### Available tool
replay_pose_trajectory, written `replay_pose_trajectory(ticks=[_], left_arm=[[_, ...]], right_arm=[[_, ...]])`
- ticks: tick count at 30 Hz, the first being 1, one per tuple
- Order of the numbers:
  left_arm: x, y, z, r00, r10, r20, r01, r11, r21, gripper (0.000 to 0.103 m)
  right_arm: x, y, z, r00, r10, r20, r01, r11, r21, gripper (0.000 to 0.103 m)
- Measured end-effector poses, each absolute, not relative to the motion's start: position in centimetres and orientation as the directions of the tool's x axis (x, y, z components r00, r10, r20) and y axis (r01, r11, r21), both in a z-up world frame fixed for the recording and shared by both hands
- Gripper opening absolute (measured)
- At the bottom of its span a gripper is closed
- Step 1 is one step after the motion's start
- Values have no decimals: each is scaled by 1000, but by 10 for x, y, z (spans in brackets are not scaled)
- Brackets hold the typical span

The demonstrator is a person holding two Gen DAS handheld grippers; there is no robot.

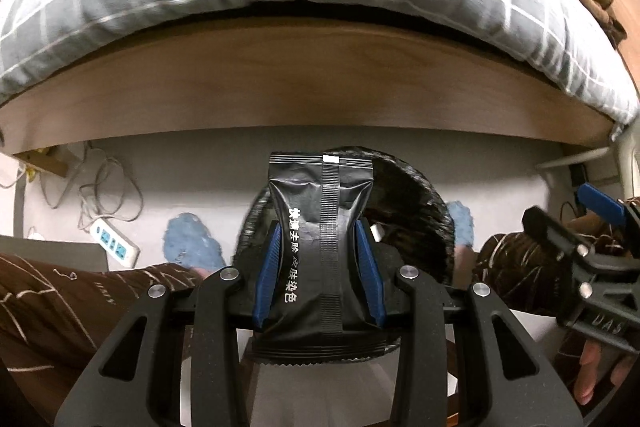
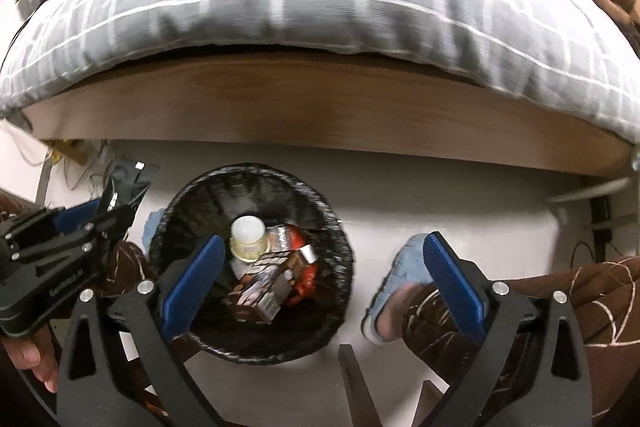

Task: Collect trash
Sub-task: 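Open the right tool to drop the brown box while the left tool drops the black packet, then raise both empty tools back toward the remaining trash on the bed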

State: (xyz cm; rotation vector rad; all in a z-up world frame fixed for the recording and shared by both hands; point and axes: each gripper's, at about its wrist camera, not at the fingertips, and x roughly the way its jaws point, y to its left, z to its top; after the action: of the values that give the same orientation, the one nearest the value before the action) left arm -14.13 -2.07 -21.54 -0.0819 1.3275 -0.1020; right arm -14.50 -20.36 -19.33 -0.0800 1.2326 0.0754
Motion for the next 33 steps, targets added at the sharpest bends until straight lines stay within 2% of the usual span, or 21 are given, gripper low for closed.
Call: replay_pose_trajectory(ticks=[7, 11, 21, 24, 29, 33], left_arm=[[-139, -53, -213, 239, -139, -961, 86, 989, -121, 38], [-139, -64, -214, 241, -145, -960, 105, 987, -122, 44], [-142, -62, -208, 278, -109, -954, 102, 991, -83, 74], [-143, -60, -196, 314, -86, -946, 91, 994, -60, 87], [-144, -50, -181, 357, -63, -932, 74, 997, -39, 97], [-141, -41, -164, 397, -71, -915, 44, 997, -58, 97]], right_arm=[[-149, -234, -188, 353, -16, -935, -42, 999, -33, 95], [-152, -247, -186, 355, -20, -935, -10, 1000, -25, 95], [-150, -238, -178, 378, -3, -926, -25, 1000, -14, 95], [-150, -232, -173, 397, -5, -918, -40, 999, -23, 95], [-150, -224, -160, 444, -18, -896, -59, 997, -49, 95], [-150, -224, -139, 510, -16, -860, -62, 997, -55, 95]])
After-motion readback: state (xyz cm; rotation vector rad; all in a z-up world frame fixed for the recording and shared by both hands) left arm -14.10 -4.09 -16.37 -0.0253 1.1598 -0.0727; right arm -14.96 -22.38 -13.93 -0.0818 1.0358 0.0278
